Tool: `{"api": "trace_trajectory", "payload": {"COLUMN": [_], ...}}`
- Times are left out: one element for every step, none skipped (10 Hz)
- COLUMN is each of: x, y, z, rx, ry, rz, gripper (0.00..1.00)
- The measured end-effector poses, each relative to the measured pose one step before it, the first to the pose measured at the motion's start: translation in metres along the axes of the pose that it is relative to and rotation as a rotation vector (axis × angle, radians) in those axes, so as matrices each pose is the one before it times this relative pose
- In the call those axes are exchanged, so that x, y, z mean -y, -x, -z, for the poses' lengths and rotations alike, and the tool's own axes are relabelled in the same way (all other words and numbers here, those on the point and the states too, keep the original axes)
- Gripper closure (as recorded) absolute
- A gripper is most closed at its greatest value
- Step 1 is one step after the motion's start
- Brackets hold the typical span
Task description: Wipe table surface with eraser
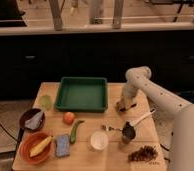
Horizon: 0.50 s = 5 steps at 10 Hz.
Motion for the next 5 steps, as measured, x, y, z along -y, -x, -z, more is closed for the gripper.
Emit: {"api": "trace_trajectory", "payload": {"x": [-0.00271, -0.00828, -0.01188, -0.01312, -0.00996], "y": [0.01193, 0.01382, 0.00904, 0.00454, -0.00156], "z": [-0.00218, -0.00294, -0.00344, -0.00239, -0.00024], "rx": [0.00996, 0.01173, 0.00988, 0.00774, 0.00239], "ry": [0.00576, 0.01163, 0.01353, 0.00991, 0.00425], "rz": [0.02898, 0.03423, 0.0241, 0.01236, -0.00291], "gripper": [0.96, 0.96, 0.96, 0.96, 0.96]}}
